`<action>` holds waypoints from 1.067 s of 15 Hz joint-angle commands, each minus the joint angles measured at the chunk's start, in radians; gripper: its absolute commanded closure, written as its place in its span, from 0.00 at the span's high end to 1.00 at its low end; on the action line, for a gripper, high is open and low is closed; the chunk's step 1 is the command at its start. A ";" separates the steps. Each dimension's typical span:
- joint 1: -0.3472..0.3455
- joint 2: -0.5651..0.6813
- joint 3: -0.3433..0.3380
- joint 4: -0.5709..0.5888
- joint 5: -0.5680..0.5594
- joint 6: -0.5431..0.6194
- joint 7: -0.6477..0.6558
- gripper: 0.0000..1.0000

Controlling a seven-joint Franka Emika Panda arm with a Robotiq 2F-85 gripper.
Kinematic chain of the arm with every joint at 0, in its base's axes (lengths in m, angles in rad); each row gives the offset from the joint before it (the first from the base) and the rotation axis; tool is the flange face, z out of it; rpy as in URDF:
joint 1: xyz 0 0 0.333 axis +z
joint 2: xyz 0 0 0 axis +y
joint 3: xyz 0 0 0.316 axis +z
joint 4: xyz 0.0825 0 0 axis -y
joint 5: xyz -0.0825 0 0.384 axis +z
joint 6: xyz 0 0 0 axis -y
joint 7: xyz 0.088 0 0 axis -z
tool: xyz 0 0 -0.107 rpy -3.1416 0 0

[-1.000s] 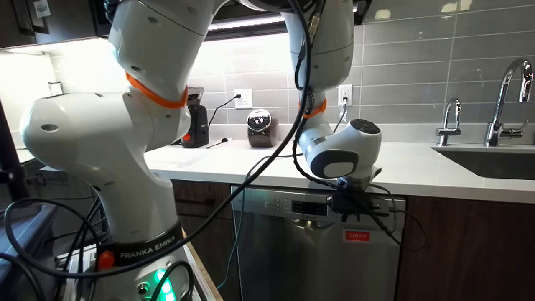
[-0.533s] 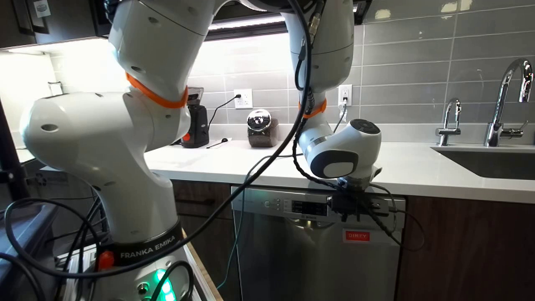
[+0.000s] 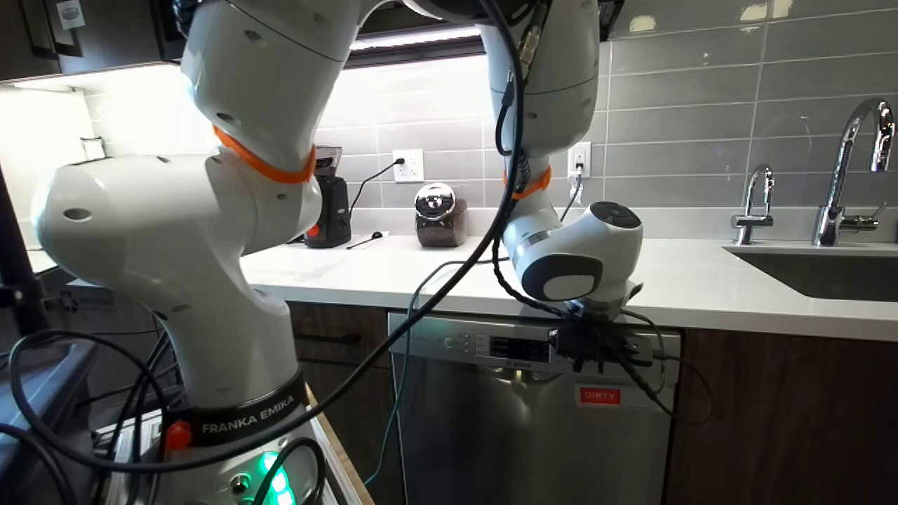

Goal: Press a right button on the right side of the dish washing machine

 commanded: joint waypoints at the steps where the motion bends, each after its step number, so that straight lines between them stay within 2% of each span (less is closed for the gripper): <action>1: -0.035 0.044 0.042 0.010 -0.035 0.037 0.004 0.00; 16: -0.066 0.059 0.064 0.009 -0.085 0.033 0.010 0.00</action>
